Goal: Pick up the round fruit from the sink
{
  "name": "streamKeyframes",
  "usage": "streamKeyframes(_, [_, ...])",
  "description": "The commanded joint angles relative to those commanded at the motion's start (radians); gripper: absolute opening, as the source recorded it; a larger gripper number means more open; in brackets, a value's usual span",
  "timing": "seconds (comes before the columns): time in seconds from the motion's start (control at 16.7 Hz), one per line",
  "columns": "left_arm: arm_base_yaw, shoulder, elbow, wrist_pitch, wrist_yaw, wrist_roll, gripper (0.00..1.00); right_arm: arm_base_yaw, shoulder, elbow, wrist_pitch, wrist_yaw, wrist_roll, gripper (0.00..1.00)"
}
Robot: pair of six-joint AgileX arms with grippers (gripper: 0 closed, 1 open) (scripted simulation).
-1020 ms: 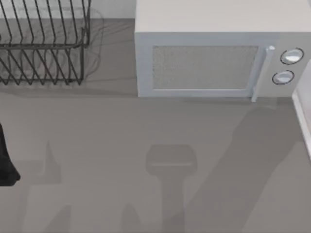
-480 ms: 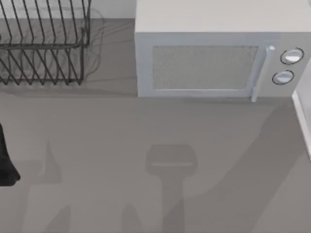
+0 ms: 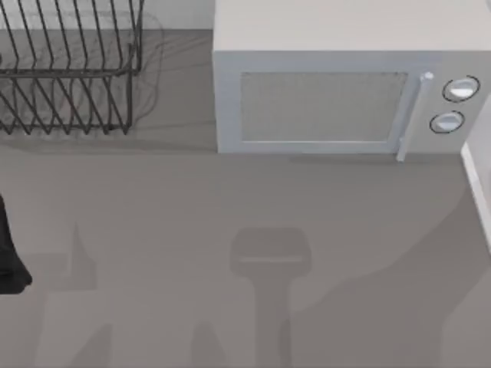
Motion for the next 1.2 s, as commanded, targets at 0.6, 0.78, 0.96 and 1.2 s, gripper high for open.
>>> streamKeyframes(0.6, [0.000, 0.000, 0.000, 0.000, 0.000, 0.000, 1.00, 0.000, 0.000, 0.000, 0.000, 0.000, 0.000, 0.47])
streamKeyframes(0.78, [0.000, 0.000, 0.000, 0.000, 0.000, 0.000, 1.00, 0.000, 0.000, 0.000, 0.000, 0.000, 0.000, 0.25])
streamKeyframes(0.96, [0.000, 0.000, 0.000, 0.000, 0.000, 0.000, 1.00, 0.000, 0.000, 0.000, 0.000, 0.000, 0.000, 0.02])
streamKeyframes(1.2, [0.000, 0.000, 0.000, 0.000, 0.000, 0.000, 1.00, 0.000, 0.000, 0.000, 0.000, 0.000, 0.000, 0.00])
